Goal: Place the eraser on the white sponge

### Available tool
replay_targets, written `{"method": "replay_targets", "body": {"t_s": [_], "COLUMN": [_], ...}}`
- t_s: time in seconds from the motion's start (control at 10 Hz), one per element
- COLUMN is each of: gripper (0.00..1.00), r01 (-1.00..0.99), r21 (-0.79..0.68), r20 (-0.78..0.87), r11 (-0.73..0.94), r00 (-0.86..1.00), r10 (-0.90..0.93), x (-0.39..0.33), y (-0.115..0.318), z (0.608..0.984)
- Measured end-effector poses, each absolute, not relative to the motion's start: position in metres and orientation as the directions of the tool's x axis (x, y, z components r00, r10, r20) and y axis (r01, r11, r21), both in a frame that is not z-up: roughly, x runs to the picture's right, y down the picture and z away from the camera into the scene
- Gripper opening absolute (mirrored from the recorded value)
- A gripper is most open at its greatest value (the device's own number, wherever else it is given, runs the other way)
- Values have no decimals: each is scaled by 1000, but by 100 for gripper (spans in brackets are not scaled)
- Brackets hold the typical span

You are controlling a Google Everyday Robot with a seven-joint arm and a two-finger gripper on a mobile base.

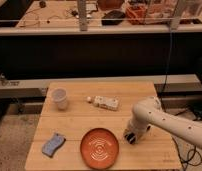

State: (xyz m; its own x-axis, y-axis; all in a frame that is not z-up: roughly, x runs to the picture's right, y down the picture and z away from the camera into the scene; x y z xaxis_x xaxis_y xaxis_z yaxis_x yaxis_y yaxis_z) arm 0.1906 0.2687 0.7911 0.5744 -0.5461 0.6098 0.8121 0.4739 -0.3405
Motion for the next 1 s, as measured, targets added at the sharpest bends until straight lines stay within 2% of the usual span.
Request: {"method": "replay_targets", "body": {"t_s": [0.1, 0.3, 0.4, 1.0], "gripper": [15, 11, 2, 0], "r01": [810, 809, 810, 826], "r21": [-342, -339, -338, -326], "r20": [606, 602, 602, 598], "r11": [476, 480, 478, 460], "r00": [577, 579, 577, 557], "r10": [-547, -550, -552, -576], "x": [190, 186, 182, 149], "y": [263, 245, 238, 211], "z": [791, 790, 786, 769]}}
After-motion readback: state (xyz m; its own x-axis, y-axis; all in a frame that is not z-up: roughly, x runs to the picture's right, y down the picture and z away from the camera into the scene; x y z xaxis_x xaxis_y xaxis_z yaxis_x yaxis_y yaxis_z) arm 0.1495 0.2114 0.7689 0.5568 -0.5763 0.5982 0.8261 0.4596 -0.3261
